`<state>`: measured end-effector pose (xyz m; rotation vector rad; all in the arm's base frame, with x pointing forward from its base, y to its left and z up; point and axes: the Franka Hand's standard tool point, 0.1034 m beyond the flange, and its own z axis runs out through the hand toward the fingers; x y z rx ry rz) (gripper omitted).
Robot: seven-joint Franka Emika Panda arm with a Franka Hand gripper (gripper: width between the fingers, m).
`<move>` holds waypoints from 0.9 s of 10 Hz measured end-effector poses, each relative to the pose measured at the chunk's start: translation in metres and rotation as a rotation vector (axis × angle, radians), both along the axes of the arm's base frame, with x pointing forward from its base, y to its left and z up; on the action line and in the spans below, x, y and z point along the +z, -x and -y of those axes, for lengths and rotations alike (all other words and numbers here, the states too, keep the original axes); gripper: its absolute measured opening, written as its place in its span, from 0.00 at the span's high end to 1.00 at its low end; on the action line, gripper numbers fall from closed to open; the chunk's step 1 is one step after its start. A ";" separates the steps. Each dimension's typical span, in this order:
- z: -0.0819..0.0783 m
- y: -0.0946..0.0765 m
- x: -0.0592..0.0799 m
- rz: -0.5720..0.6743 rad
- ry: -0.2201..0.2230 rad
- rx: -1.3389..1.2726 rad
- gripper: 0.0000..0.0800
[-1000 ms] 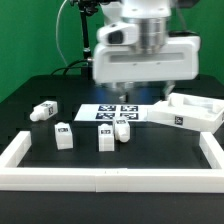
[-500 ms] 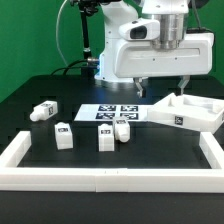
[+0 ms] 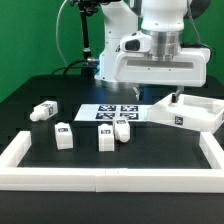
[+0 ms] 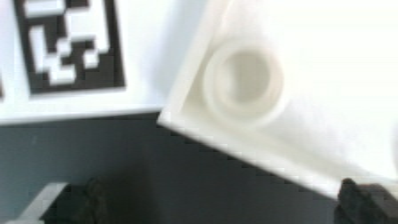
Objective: Assemble one leg
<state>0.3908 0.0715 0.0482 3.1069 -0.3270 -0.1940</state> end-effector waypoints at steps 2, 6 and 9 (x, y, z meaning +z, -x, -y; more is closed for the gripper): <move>0.000 0.001 0.000 -0.041 -0.026 -0.064 0.19; -0.003 -0.003 0.002 -0.029 -0.027 -0.061 0.19; -0.011 0.028 -0.010 -0.087 -0.046 -0.152 0.19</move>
Offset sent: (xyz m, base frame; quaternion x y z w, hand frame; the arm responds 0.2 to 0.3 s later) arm 0.0000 0.0000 0.0000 0.0000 0.0000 0.0000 1.0000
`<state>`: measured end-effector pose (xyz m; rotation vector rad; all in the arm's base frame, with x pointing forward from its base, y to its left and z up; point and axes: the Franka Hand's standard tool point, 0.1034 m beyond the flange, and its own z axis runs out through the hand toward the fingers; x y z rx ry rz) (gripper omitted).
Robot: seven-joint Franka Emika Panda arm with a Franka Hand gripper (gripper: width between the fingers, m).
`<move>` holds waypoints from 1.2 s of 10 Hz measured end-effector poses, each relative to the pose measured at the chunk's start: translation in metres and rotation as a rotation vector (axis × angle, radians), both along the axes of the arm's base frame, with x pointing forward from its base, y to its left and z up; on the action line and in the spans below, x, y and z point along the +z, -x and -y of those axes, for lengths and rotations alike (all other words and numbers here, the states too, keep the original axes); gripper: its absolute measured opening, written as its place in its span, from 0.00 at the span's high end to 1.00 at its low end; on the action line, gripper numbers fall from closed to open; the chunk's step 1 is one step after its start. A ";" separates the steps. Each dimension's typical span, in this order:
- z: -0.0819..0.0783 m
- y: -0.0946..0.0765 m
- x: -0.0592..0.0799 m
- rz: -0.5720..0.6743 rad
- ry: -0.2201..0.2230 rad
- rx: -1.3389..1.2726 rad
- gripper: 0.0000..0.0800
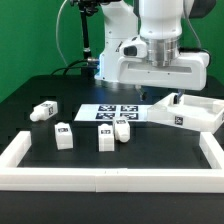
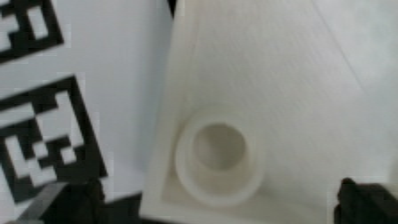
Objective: Assemble one leg
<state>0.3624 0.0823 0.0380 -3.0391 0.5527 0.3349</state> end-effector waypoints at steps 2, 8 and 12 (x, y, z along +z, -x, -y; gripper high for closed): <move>0.003 0.015 -0.016 -0.024 -0.006 -0.040 0.19; -0.005 0.018 -0.029 -0.016 0.020 -0.063 0.19; -0.005 0.018 -0.029 -0.016 0.020 -0.064 0.74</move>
Offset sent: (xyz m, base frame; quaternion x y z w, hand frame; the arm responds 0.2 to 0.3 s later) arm -0.0079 0.0128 -0.0229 0.0247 0.0087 0.0203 0.9995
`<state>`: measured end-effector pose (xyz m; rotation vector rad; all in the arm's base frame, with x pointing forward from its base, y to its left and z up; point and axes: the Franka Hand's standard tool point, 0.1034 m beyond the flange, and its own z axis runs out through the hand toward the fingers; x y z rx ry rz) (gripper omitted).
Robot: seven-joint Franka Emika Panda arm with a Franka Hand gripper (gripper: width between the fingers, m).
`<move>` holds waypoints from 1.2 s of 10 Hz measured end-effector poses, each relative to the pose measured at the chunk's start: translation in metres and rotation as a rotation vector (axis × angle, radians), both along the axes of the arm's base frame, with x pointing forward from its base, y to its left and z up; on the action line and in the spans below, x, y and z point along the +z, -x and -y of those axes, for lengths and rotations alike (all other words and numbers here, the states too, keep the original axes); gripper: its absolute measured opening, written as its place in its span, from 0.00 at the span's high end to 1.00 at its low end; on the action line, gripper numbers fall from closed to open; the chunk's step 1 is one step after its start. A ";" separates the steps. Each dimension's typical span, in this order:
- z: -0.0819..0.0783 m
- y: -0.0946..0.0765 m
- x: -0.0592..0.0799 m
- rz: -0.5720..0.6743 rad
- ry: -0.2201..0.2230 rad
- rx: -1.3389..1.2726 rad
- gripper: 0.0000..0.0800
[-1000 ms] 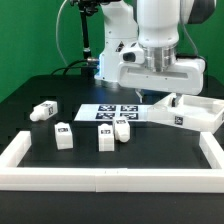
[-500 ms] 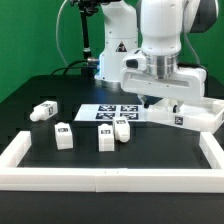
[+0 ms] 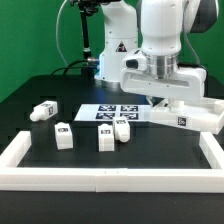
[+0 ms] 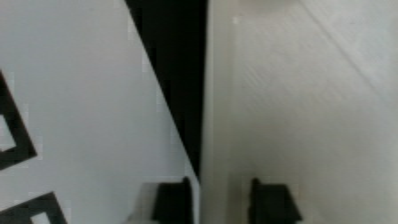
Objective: Assemble one leg
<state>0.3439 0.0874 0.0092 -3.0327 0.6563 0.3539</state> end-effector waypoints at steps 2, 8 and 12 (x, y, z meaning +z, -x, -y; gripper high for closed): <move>0.000 -0.002 0.001 0.005 -0.001 0.001 0.92; 0.058 -0.084 0.014 0.074 -0.045 0.150 0.93; 0.058 -0.082 0.013 0.070 -0.045 0.153 0.93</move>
Offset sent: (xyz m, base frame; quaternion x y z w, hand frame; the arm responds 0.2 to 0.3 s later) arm 0.0409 -0.0279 0.0219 0.0004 0.0113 -0.0656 0.9978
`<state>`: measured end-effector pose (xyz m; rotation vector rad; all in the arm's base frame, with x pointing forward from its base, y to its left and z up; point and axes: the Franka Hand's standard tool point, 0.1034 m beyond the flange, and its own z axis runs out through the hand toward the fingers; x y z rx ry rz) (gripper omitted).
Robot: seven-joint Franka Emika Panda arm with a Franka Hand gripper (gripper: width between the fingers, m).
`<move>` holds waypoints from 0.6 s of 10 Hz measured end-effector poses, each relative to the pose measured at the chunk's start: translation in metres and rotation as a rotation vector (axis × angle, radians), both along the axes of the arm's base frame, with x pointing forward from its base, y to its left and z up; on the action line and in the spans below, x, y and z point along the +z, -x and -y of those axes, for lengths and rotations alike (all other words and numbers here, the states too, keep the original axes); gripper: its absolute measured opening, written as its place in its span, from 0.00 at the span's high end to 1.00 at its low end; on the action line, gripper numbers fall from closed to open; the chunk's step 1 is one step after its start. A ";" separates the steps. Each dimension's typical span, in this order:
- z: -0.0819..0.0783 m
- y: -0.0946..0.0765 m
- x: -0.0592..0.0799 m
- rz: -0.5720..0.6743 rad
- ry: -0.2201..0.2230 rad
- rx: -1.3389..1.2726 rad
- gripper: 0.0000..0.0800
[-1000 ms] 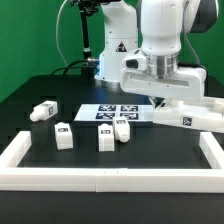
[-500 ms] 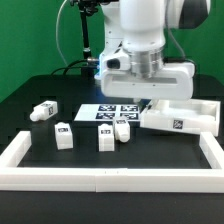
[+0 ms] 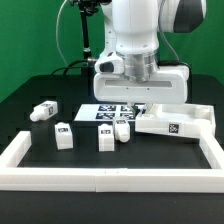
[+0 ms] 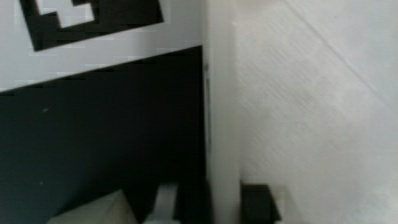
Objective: Assemble one leg
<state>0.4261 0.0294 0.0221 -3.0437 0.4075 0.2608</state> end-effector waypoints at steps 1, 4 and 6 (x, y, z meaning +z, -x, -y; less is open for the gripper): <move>0.002 0.001 -0.002 -0.001 -0.001 0.008 0.93; 0.029 -0.007 -0.007 -0.009 -0.014 0.037 0.93; 0.030 -0.015 -0.009 -0.035 -0.021 0.062 0.93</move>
Offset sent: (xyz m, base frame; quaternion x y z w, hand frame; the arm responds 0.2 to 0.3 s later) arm 0.0247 -0.0224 0.0020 0.0195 -0.0233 -0.0231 0.9993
